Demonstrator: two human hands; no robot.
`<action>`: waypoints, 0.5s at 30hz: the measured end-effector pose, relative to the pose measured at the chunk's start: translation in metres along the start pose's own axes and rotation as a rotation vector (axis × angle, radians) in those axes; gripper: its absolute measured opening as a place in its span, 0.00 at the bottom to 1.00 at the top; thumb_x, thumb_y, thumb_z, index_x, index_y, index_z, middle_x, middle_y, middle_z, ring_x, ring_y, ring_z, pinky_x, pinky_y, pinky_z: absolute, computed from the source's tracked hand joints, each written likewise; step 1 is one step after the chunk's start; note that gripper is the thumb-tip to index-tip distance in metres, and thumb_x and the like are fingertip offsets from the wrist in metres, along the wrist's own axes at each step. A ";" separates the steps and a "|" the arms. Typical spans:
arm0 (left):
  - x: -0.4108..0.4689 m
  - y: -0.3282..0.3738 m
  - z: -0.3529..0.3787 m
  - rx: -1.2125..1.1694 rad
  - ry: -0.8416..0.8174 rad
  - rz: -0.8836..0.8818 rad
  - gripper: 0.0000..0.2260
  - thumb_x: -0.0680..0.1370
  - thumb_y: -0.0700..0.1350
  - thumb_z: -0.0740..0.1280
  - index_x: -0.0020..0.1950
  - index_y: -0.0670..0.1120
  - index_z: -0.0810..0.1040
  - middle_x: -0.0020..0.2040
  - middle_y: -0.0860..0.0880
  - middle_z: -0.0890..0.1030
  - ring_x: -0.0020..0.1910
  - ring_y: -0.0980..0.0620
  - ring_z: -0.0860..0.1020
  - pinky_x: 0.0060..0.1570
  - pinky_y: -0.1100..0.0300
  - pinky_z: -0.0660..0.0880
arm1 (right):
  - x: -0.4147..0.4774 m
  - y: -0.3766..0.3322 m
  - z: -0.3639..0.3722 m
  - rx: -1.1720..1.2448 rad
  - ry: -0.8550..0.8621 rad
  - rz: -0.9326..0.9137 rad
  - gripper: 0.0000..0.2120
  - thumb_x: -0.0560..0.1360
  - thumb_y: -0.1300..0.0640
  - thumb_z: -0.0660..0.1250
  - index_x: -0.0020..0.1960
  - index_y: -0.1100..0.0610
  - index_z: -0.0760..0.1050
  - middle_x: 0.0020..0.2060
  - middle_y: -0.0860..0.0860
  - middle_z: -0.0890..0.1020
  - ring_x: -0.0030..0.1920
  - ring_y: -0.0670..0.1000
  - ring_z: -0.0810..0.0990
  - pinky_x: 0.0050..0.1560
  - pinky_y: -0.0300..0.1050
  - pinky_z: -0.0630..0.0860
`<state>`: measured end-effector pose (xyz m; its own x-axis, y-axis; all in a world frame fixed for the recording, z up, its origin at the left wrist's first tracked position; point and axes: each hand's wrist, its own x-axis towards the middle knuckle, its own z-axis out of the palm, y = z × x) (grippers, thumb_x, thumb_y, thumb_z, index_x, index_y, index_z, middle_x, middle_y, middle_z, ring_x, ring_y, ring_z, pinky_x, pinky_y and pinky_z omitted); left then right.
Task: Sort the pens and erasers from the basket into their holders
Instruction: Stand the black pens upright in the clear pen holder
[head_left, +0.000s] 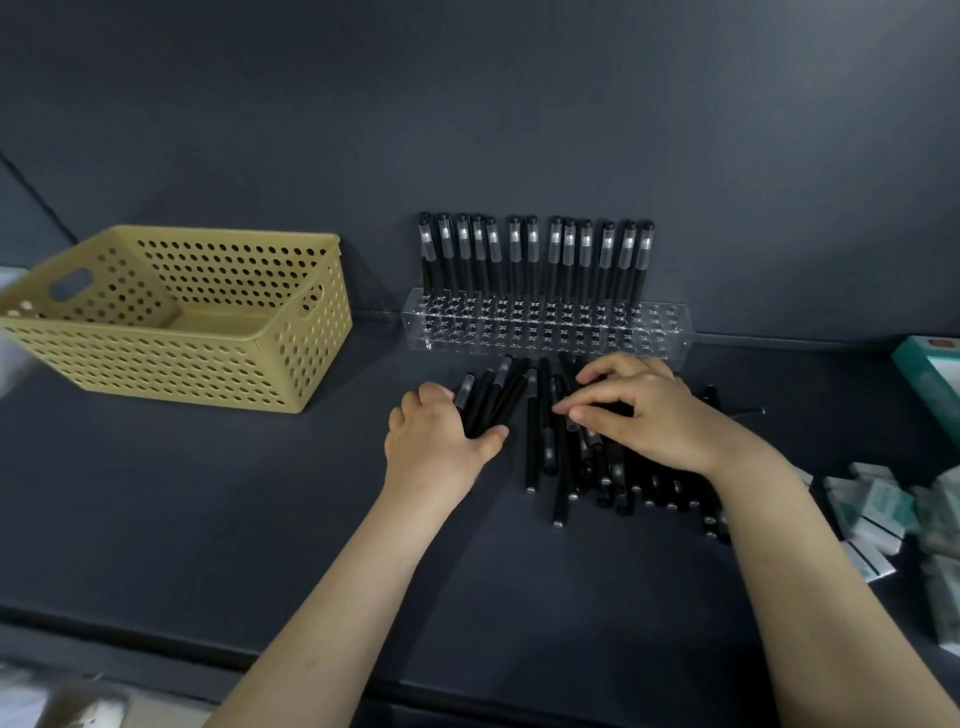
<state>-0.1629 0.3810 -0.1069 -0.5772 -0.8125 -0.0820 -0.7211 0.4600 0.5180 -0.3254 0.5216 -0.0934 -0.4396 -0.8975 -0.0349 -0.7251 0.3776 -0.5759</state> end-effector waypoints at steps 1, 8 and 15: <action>0.000 0.000 -0.001 -0.008 0.000 0.004 0.31 0.72 0.59 0.71 0.67 0.42 0.66 0.65 0.45 0.70 0.66 0.45 0.66 0.62 0.54 0.66 | 0.000 0.000 0.000 -0.001 0.000 0.001 0.08 0.77 0.43 0.63 0.52 0.32 0.78 0.59 0.36 0.70 0.64 0.45 0.60 0.69 0.50 0.53; 0.008 0.004 -0.005 -0.001 -0.130 -0.020 0.26 0.74 0.59 0.69 0.62 0.41 0.71 0.62 0.44 0.73 0.65 0.42 0.68 0.61 0.47 0.71 | 0.000 -0.001 0.000 0.001 -0.009 0.007 0.08 0.77 0.43 0.63 0.51 0.30 0.77 0.60 0.35 0.69 0.63 0.43 0.58 0.68 0.49 0.52; 0.001 0.014 -0.001 -0.023 -0.106 0.034 0.19 0.77 0.53 0.68 0.57 0.40 0.68 0.54 0.44 0.74 0.60 0.42 0.73 0.51 0.52 0.73 | -0.001 -0.002 -0.001 -0.001 -0.018 0.015 0.08 0.77 0.43 0.62 0.50 0.30 0.76 0.60 0.36 0.69 0.64 0.44 0.58 0.70 0.52 0.52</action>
<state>-0.1735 0.3862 -0.0992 -0.6394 -0.7536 -0.1527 -0.6922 0.4777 0.5410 -0.3244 0.5220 -0.0918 -0.4408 -0.8957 -0.0587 -0.7188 0.3914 -0.5746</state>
